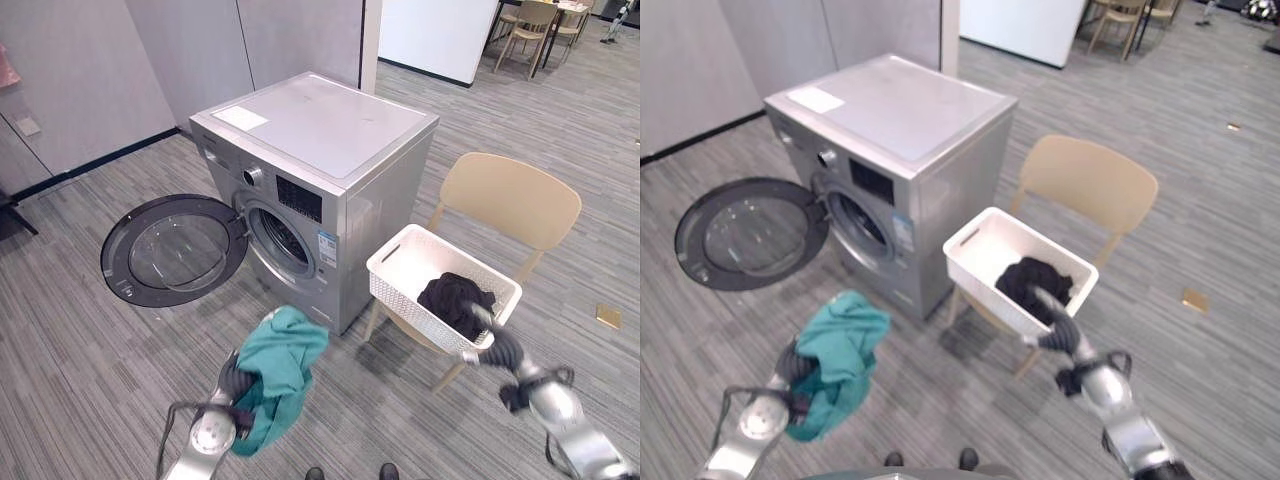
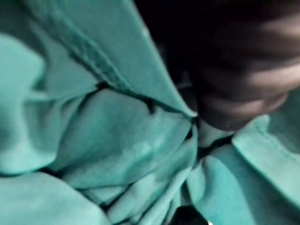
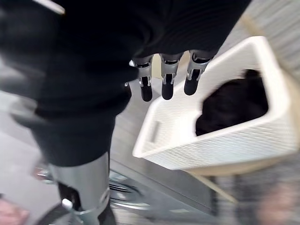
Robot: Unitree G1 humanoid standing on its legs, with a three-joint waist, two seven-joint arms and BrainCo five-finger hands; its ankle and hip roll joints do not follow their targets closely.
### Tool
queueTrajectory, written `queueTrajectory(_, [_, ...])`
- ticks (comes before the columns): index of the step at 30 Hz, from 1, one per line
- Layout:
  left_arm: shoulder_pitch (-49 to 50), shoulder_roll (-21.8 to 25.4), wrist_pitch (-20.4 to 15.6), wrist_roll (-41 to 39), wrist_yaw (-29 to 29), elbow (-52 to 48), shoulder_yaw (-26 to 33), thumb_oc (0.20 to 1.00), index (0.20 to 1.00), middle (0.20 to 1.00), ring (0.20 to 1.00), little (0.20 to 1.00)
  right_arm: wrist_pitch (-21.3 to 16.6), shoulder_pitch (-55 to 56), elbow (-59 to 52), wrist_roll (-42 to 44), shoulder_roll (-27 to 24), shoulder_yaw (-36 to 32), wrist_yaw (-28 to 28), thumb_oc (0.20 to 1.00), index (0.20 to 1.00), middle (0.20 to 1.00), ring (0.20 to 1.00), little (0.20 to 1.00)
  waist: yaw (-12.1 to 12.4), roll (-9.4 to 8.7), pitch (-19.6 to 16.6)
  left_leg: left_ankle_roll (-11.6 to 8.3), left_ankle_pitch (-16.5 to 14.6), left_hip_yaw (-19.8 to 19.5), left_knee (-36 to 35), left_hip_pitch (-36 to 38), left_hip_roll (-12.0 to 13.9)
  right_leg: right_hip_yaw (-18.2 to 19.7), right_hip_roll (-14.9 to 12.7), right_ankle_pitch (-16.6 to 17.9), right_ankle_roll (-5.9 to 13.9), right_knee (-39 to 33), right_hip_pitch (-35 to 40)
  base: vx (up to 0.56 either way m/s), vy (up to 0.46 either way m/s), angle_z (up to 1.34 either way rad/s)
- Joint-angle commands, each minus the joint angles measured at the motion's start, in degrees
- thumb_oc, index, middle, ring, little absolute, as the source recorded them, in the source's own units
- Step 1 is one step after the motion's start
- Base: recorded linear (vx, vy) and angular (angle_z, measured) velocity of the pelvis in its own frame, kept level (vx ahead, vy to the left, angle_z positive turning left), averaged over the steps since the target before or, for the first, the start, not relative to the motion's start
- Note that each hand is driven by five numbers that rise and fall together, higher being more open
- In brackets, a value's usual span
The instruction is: Grab the laundry basket,head to the washer,open it,put in the laundry and shut it.
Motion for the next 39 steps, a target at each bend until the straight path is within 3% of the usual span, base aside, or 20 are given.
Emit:
queueTrajectory(1, [-2.99,1.09,-1.70,-3.20,-0.66,-0.80,3.31,0.200,0.200,0.200,0.200,0.200,-1.15,-2.44,-1.62,-3.57,1.42,-0.10,-0.21,1.000,1.000,1.000,1.000,1.000,-0.23,-2.50,0.50,0.16,-3.31,-0.51,-0.39,-1.37,-2.03,-1.26,-2.82,-4.59,3.58,0.99,2.11,-0.04,-0.048,-0.03])
queueTrajectory(6, [-2.17,-0.50,-0.28,-6.39,1.04,5.49,7.53,0.200,0.200,0.200,0.200,0.200,0.87,-4.10,14.01,1.09,7.13,-1.65,-2.60,1.000,1.000,1.000,1.000,1.000,0.67,-1.86,4.37,0.31,-3.22,-1.40,3.51,-4.43,-1.66,-1.55,-2.49,-5.51,2.44,3.35,-0.03,-0.11,-0.043,0.00])
queueTrajectory(9, [-2.83,-0.76,-0.38,-7.61,1.88,6.62,8.32,0.200,0.200,0.200,0.200,0.200,0.81,-4.76,17.12,2.82,8.38,-2.47,-3.75,1.000,1.000,1.000,1.000,1.000,0.92,-1.98,5.91,0.07,-3.29,-2.08,5.93,-7.18,-1.93,-2.42,-2.62,-5.62,2.07,3.67,-0.97,-0.19,-0.039,0.21])
queueTrajectory(11, [-5.78,-1.03,-0.90,-10.54,3.70,6.79,8.22,0.200,0.200,0.200,0.200,0.200,0.88,-5.75,21.12,6.22,10.09,-3.99,-6.13,1.000,1.000,1.000,1.000,1.000,1.96,-2.40,8.72,-0.83,-2.62,-2.38,10.41,-14.55,-2.45,-7.82,-4.30,-5.76,1.33,3.62,-3.45,-0.30,-0.053,0.98])
queueTrajectory(13, [-6.43,-1.06,-1.02,-10.38,4.33,6.79,8.08,0.200,0.200,0.200,0.200,0.200,0.86,-5.62,22.08,6.64,10.34,-4.17,-6.70,1.000,1.000,1.000,1.000,1.000,1.91,-2.40,8.77,-0.67,-2.65,-0.23,10.64,-15.32,-1.77,-10.09,-5.00,-5.65,1.35,3.14,-3.52,-0.06,0.003,1.89])
queueTrajectory(14, [-6.56,-1.34,-0.99,-10.18,4.72,5.88,8.28,0.200,0.200,0.200,0.200,0.200,1.36,-4.99,23.13,7.13,11.27,-4.33,-7.36,1.000,1.000,1.000,1.000,1.000,1.17,-2.48,8.64,-0.56,-4.52,6.67,10.59,-14.22,0.19,-12.96,-6.19,-6.27,1.84,2.18,-2.45,0.07,0.066,1.08])
queueTrajectory(15, [-6.94,-1.31,-1.02,-10.00,4.77,6.03,8.25,0.200,0.200,0.200,0.200,0.200,1.45,-4.47,23.81,7.62,11.61,-4.52,-7.68,1.000,1.000,1.000,1.000,1.000,0.41,-2.45,8.65,-0.62,-4.41,11.03,10.41,-13.99,1.38,-14.82,-6.92,-5.84,2.10,1.64,-2.16,0.07,0.066,0.53])
queueTrajectory(16, [-6.93,-1.30,-1.02,-10.00,4.77,6.02,8.27,0.200,0.200,0.200,0.200,0.200,1.41,-4.49,23.86,7.64,11.61,-4.49,-7.70,1.000,1.000,1.000,1.000,1.000,0.33,-2.44,8.65,-0.63,-4.44,10.96,10.48,-14.03,1.39,-14.90,-6.91,-5.80,2.12,1.56,-2.10,0.00,0.091,0.88])
queueTrajectory(18, [-8.34,-1.03,-1.08,-9.54,4.41,5.77,7.81,0.200,0.200,0.200,0.200,0.200,2.03,-4.32,25.23,7.72,12.20,-4.80,-8.30,1.000,1.000,1.000,1.000,1.000,-1.58,-2.04,8.34,-0.88,-4.80,20.32,9.65,-12.49,4.41,-20.36,-9.27,-5.17,2.42,1.55,-1.68,0.07,0.226,1.85])
queueTrajectory(21, [-8.73,-1.24,-1.28,-8.98,3.82,5.33,6.76,0.200,0.200,0.200,0.200,0.200,2.32,-5.47,26.41,7.41,12.07,-4.17,-8.60,1.000,1.000,1.000,1.000,1.000,-1.89,-2.29,8.14,-0.10,-5.62,20.95,11.08,-13.39,4.05,-22.27,-10.57,-4.97,3.10,1.34,0.28,0.15,0.280,1.43])
queueTrajectory(26, [-9.58,0.45,-0.37,-7.38,2.81,4.49,6.18,0.200,0.200,0.200,0.200,0.200,2.59,-6.57,25.15,6.18,13.15,-2.36,-8.04,1.000,1.000,1.000,1.000,1.000,-1.42,-4.42,8.84,2.13,-8.15,19.62,11.17,-12.61,1.70,-20.03,-12.02,-5.10,3.74,11.74,-2.30,0.17,0.205,0.31])
queueTrajectory(28, [-10.19,1.12,-0.49,-7.09,2.97,4.25,5.77,0.200,0.200,0.200,0.200,0.200,2.65,-6.53,24.39,6.20,13.44,-2.18,-8.25,1.000,1.000,1.000,1.000,1.000,-2.35,-4.83,9.49,2.54,-8.98,18.64,10.40,-10.89,0.88,-16.59,-10.62,-4.22,4.84,14.81,-4.96,0.23,0.180,0.56])
queueTrajectory(30, [-10.40,0.90,-0.47,-6.81,3.15,3.94,5.09,0.200,0.200,0.200,0.200,0.200,2.50,-6.15,23.52,6.24,13.77,-1.61,-8.13,1.000,1.000,1.000,1.000,1.000,-3.93,-4.22,10.55,2.89,-9.23,16.16,7.51,-7.18,-0.39,-11.09,-6.47,-4.89,5.08,17.42,-10.26,0.36,0.220,0.51])
queueTrajectory(32, [-10.39,0.69,-0.51,-6.86,3.14,3.85,4.95,0.200,0.200,0.200,0.200,0.200,2.46,-6.09,23.50,6.27,13.77,-1.36,-8.07,1.000,1.000,1.000,1.000,1.000,-4.38,-4.02,10.93,3.02,-9.49,14.99,6.84,-6.17,-0.86,-9.69,-5.15,-4.99,4.92,17.15,-11.76,0.20,0.080,0.61])
queueTrajectory(34, [-10.27,0.24,-0.49,-6.50,3.35,4.34,4.59,0.200,0.200,0.200,0.200,0.200,2.46,-6.80,23.91,7.09,13.78,-0.31,-7.96,1.000,1.000,1.000,1.000,1.000,-5.25,-4.30,11.98,3.84,-9.73,12.12,6.70,-4.59,-3.23,-6.37,-2.25,-1.50,4.22,12.34,-16.02,0.17,0.024,0.43])
queueTrajectory(38, [-10.17,0.05,-0.25,-4.89,2.66,5.09,4.01,0.200,0.200,0.200,0.200,0.200,2.63,-7.00,24.41,6.53,13.67,0.51,-7.28,1.000,1.000,1.000,1.000,1.000,-5.97,-4.07,12.01,3.90,-11.58,8.13,6.98,-2.11,-5.90,-6.10,-1.32,1.45,5.04,6.44,-17.74,0.31,-0.022,0.73])
queueTrajectory(39, [-9.72,-0.24,-0.25,-3.89,1.88,4.95,3.67,0.200,0.200,0.200,0.200,0.200,2.82,-6.99,24.54,5.98,13.50,0.76,-6.63,1.000,1.000,1.000,1.000,1.000,-6.15,-4.32,11.29,3.88,-12.62,6.44,6.95,-0.40,-7.57,-8.28,-1.48,3.19,5.29,3.14,-17.58,0.25,-0.036,0.89])
